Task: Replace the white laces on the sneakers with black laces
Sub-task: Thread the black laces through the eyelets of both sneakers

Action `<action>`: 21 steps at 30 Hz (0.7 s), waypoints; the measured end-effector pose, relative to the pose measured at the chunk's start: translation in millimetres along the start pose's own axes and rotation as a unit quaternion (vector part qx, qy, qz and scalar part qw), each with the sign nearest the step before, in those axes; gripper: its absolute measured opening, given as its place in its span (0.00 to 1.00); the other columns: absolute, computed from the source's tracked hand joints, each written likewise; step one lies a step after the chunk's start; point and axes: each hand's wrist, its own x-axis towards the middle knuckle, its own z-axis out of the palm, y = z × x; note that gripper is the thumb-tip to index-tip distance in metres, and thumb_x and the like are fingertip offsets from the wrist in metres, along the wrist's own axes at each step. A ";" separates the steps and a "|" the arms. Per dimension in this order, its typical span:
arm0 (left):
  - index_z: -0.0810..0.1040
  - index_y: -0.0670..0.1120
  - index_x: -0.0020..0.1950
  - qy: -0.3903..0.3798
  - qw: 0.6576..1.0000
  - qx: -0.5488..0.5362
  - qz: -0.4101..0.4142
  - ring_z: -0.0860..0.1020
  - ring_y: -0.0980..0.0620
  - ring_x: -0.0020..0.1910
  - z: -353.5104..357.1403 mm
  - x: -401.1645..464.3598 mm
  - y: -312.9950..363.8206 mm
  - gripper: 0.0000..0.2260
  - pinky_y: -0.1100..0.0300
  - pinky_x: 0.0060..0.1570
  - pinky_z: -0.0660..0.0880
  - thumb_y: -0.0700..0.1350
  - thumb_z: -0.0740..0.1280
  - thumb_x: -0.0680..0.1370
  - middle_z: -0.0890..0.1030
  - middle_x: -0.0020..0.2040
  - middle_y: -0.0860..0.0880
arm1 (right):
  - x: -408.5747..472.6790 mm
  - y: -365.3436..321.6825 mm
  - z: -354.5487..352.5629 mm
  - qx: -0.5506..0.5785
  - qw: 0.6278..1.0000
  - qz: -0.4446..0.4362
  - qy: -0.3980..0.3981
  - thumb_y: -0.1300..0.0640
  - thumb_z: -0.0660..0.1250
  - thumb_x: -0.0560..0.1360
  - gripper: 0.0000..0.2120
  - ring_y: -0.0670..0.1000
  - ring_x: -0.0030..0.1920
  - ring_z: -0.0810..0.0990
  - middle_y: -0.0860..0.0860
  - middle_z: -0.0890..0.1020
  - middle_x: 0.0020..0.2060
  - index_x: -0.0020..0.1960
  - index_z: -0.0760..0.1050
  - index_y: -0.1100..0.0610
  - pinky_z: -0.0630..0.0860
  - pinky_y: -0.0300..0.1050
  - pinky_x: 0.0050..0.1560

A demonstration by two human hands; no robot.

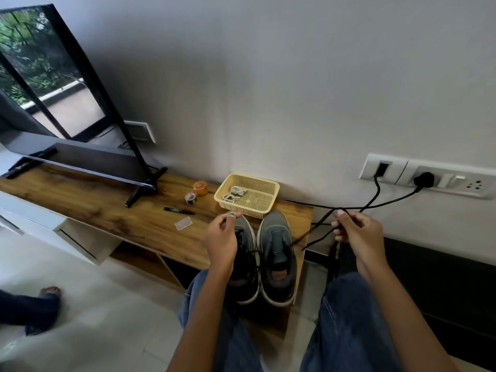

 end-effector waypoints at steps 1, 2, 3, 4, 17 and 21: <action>0.82 0.48 0.52 -0.012 1.000 0.009 0.011 0.71 0.60 0.32 -0.6 0.1 0.7 0.09 0.71 0.30 0.67 0.44 0.62 0.81 0.80 0.39 0.55 | -1.7 -1.3 1.9 -0.007 1.000 0.001 -0.010 0.58 0.65 0.78 0.07 0.43 0.29 0.76 0.53 0.80 0.34 0.50 0.79 0.61 0.74 0.32 0.29; 0.82 0.49 0.52 -0.036 0.999 0.018 0.022 0.72 0.61 0.33 0.1 -1.8 3.3 0.08 0.70 0.33 0.68 0.45 0.63 0.80 0.80 0.41 0.55 | -4.3 -3.0 4.5 -0.017 1.000 0.001 -0.024 0.59 0.65 0.78 0.07 0.44 0.30 0.76 0.53 0.80 0.34 0.49 0.79 0.61 0.74 0.32 0.29; 0.81 0.50 0.53 -0.066 0.997 0.034 0.033 0.74 0.62 0.35 2.3 -4.4 5.9 0.07 0.69 0.36 0.70 0.46 0.63 0.80 0.81 0.43 0.55 | -7.0 -3.4 7.3 -0.032 0.999 -0.001 -0.043 0.59 0.65 0.78 0.06 0.45 0.31 0.77 0.53 0.81 0.34 0.49 0.79 0.61 0.74 0.32 0.29; 0.80 0.51 0.54 -0.104 0.992 0.050 0.047 0.76 0.63 0.38 6.2 -8.5 8.0 0.07 0.69 0.39 0.72 0.47 0.64 0.80 0.81 0.45 0.55 | -10.6 -4.6 10.9 -0.052 0.996 -0.008 -0.066 0.60 0.65 0.78 0.05 0.46 0.32 0.77 0.53 0.81 0.35 0.48 0.79 0.60 0.74 0.32 0.30; 0.81 0.51 0.44 -0.198 0.945 0.185 0.182 0.74 0.61 0.33 31.3 -25.4 -6.9 0.09 0.66 0.34 0.67 0.48 0.63 0.81 0.77 0.34 0.56 | -20.5 -1.5 23.5 -0.280 0.936 -0.095 -0.190 0.60 0.72 0.72 0.04 0.46 0.41 0.81 0.48 0.83 0.38 0.45 0.81 0.51 0.73 0.32 0.39; 0.79 0.53 0.41 -0.127 0.970 0.168 0.119 0.73 0.56 0.29 13.0 -10.2 -13.2 0.12 0.57 0.31 0.67 0.51 0.61 0.81 0.76 0.30 0.52 | -17.6 -1.8 10.5 -0.280 0.934 -0.088 -0.203 0.60 0.67 0.76 0.06 0.46 0.40 0.80 0.49 0.83 0.36 0.44 0.82 0.57 0.72 0.34 0.40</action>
